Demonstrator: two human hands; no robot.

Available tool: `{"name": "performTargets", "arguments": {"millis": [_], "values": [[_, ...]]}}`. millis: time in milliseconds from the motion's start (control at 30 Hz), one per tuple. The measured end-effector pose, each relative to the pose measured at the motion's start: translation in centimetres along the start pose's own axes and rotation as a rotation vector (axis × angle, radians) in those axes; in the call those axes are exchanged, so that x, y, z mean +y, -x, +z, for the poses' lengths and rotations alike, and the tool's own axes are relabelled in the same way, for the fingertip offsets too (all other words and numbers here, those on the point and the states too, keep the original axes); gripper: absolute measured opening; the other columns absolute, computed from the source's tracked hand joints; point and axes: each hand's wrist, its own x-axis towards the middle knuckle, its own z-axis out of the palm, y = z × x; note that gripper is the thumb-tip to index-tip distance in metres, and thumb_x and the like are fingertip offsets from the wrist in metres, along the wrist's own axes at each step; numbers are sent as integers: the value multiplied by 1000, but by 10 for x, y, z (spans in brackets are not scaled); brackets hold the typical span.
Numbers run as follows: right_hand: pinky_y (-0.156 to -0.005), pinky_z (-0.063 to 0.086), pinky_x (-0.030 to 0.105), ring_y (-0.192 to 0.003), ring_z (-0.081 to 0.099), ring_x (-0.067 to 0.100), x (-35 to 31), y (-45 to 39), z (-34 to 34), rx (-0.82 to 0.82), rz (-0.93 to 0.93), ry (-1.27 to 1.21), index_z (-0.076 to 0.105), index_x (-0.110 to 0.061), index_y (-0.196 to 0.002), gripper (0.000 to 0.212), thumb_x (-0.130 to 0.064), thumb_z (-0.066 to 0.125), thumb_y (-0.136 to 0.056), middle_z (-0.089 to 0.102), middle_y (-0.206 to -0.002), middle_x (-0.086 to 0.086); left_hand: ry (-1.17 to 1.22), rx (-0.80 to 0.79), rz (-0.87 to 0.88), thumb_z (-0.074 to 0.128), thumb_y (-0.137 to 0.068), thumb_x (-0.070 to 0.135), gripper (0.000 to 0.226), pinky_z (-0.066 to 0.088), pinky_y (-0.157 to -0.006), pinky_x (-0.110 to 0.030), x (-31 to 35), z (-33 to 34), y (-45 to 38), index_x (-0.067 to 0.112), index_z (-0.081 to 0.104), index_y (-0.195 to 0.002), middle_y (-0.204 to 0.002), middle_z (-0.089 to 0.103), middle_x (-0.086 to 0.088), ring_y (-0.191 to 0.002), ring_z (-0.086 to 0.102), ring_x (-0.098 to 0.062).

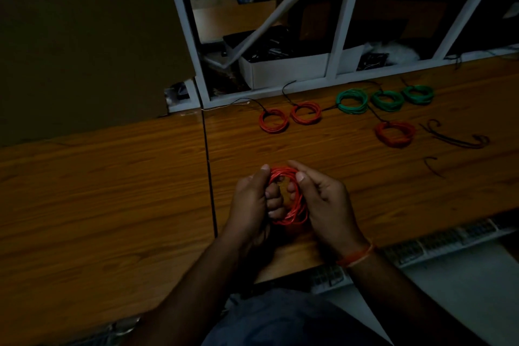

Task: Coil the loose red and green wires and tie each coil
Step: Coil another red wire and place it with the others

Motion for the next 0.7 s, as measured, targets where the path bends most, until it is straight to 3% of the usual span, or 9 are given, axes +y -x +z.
{"name": "performTargets", "arguments": {"millis": [100,233,367,567,700], "values": [[-74,50,31,-77,62,11,6,9,4,45,44,-122,67,-25,-129,28,-24,52,-105,68,-80,-4,-23,63,3,44,-108,20,26,21,-38,-15,-8,0,-2,16,43,-82,-53,36,3,-39,28,-6],[-75,48,28,-79,60,9,5,13,-2,2,33,-141,67,-40,-125,31,-39,59,-95,65,-79,-8,9,79,-28,46,-107,16,16,22,-37,-14,-10,1,-8,17,40,-92,-55,36,4,-40,28,-6],[-72,46,30,-75,55,12,9,6,-12,88,22,-193,73,-48,-113,28,-27,62,-99,65,-77,-9,70,7,-24,47,-107,16,12,21,-37,-16,-14,11,-12,16,41,-96,-55,37,4,-40,29,-4],[-66,45,24,-70,52,11,19,-16,-41,222,150,-448,78,-21,-105,25,-6,58,-99,58,-75,0,-44,-95,71,51,-105,14,8,26,-42,-18,-37,35,-34,14,43,-102,-64,49,-2,-48,34,-7],[-65,48,22,-66,54,9,36,-34,-84,240,261,-571,74,-11,-109,22,-3,57,-97,57,-75,3,-146,-155,92,57,-100,20,14,31,-43,-20,-66,61,-60,13,44,-101,-67,52,-3,-50,38,-9]]}}
